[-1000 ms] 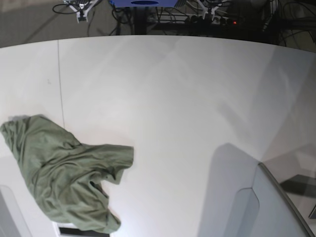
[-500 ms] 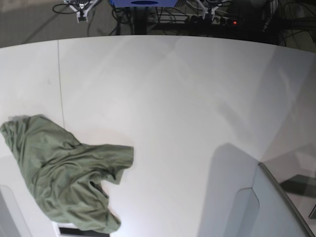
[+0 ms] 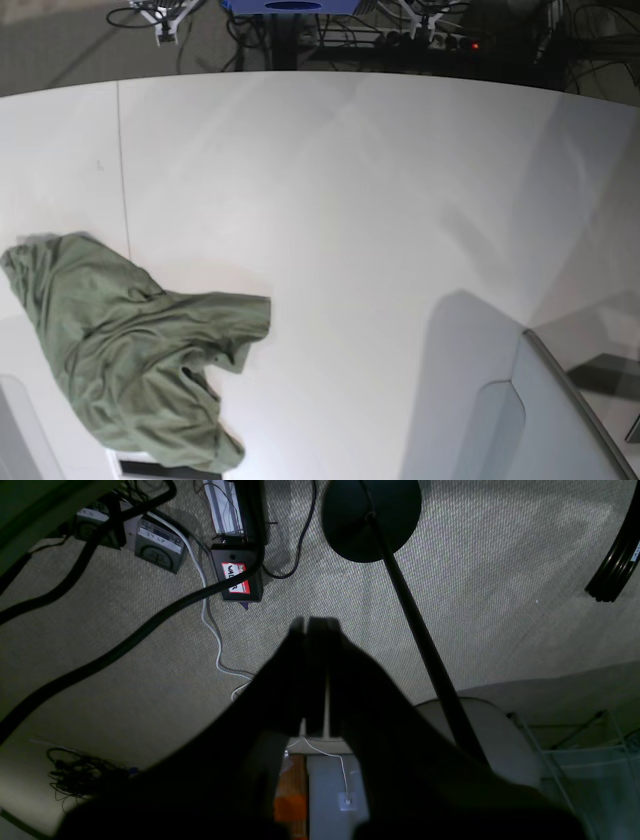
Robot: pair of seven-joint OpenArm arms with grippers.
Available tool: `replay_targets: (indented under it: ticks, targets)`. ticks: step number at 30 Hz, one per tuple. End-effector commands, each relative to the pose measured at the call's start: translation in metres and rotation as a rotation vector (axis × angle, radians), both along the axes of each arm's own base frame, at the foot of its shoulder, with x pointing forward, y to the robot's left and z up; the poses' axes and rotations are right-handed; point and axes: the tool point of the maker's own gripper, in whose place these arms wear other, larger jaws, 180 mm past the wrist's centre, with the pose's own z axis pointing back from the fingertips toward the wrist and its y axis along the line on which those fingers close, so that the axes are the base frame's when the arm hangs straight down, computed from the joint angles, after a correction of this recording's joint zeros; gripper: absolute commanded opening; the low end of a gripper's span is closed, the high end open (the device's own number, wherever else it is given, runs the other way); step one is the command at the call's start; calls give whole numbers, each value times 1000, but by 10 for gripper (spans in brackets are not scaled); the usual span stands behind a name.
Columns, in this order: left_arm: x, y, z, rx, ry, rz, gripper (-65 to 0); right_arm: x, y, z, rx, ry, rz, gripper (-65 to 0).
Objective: Layout the t-shirt on the table in an organized manner, then fold the t-shirt properly
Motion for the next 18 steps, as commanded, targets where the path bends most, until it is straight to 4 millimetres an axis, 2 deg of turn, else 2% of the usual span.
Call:
replay_targets:
  ticks: [1, 7, 10, 13, 15, 18]
  targets:
    - [-5, 5, 1, 11, 9, -6, -650, -4, -1, 0, -4, 8, 1, -642]
    - [2, 7, 1, 14, -13, -10, -650, -7, 0, 1, -3, 13, -1, -644]
    - [2, 7, 6, 11, -56, -22, -650, -20, -1, 2, -5, 23, -3, -644]
    - [-2, 20, 20, 26, -125, -53, -650, -34, -7, 7, -16, 15, -1, -644]
    - [1, 25, 34, 31, -183, -61, -650, -43, -23, 15, -47, 18, -38, -644]
    - [7, 30, 55, 35, -254, -98, -650, -39, -48, 36, -104, -12, -109, -644]
